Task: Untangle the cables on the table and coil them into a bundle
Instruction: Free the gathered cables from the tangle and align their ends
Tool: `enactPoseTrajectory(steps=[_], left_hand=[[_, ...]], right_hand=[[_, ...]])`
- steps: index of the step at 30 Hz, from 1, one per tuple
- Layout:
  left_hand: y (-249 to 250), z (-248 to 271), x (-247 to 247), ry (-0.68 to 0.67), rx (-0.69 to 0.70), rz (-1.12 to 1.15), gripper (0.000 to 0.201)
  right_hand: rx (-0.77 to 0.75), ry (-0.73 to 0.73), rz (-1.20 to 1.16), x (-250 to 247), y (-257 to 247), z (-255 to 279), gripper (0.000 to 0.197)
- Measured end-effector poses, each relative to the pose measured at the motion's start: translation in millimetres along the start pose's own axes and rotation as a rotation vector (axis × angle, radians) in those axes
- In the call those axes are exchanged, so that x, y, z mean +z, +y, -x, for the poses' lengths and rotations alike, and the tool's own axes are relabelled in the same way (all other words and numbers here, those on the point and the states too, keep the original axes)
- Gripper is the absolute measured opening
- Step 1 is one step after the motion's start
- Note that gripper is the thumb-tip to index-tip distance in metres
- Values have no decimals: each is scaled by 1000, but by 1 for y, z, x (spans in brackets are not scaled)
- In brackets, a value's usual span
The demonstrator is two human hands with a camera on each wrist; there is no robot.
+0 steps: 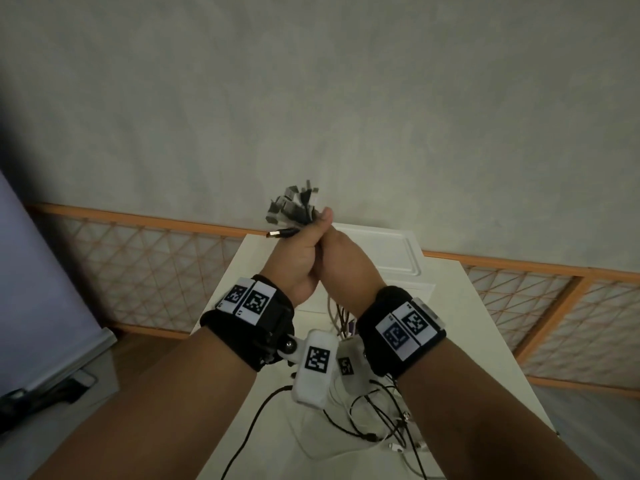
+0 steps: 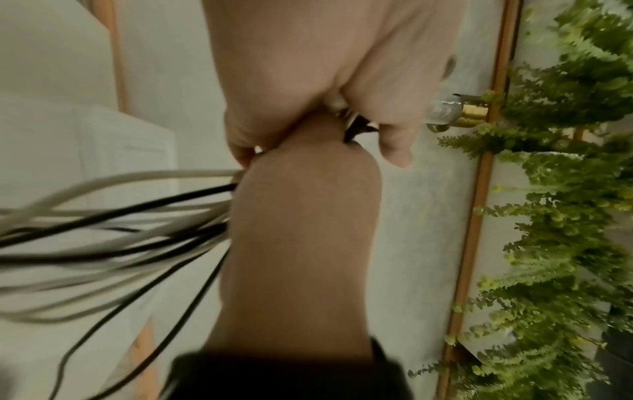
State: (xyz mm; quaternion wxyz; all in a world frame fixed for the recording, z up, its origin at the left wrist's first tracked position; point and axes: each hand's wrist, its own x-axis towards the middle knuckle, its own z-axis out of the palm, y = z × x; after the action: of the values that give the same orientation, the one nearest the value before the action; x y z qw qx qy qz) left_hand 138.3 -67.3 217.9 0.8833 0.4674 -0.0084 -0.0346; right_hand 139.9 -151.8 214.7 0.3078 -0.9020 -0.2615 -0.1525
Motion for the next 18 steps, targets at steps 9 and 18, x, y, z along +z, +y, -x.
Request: enactPoseTrajectory(steps=[9,18], left_hand=[[-29,9,-13,-323,81,15,99],[-30,10,-27,-491,102,-257,53]], right_hand=[[-29,-103,-226,-36,-16,-6,19],[-211,-170,176,-38,0,-18,51]])
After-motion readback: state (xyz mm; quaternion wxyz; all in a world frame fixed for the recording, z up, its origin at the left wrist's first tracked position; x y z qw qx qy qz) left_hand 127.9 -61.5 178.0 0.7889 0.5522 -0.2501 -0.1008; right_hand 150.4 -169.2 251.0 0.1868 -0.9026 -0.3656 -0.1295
